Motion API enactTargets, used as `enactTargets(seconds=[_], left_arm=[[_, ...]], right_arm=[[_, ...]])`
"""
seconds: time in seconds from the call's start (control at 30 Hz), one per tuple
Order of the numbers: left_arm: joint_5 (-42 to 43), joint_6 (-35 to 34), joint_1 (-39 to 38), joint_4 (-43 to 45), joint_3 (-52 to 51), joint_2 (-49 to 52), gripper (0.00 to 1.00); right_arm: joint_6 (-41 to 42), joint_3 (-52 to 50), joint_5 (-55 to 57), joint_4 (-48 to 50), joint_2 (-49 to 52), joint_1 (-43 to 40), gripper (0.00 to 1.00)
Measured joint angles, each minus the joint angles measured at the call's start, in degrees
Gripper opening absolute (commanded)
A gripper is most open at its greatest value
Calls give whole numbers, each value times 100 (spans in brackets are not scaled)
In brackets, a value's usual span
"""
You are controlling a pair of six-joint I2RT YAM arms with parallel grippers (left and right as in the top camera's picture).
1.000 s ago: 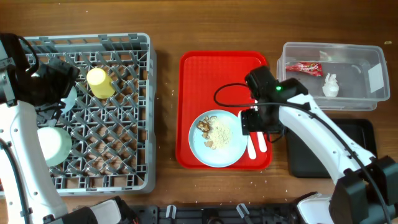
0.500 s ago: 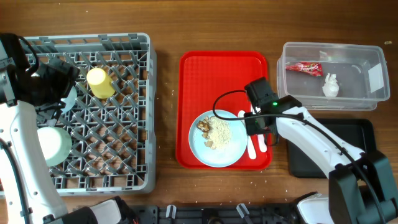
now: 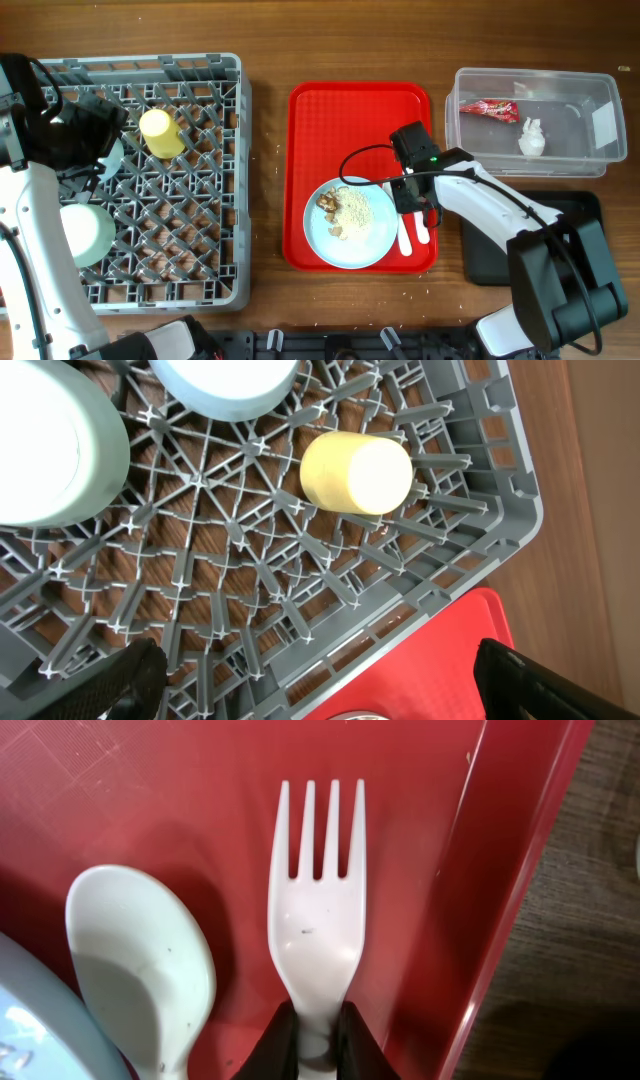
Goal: Sort waste into correct bins and load items into the dishwasher rack
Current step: 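Move the right gripper down to the white fork and grasp it, then carry the white fork into the dish rack and release it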
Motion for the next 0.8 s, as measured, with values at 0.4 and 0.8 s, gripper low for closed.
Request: enactTargets(seconds=[0.4,0.8], left_arm=[[2,0,0,0,0,0,100],[2,0,0,-2,0,0,100]], right_arm=[[564,3659,-2267,-573,184,227,4],[3882,3733,-3246,3611,2186,2761,6]])
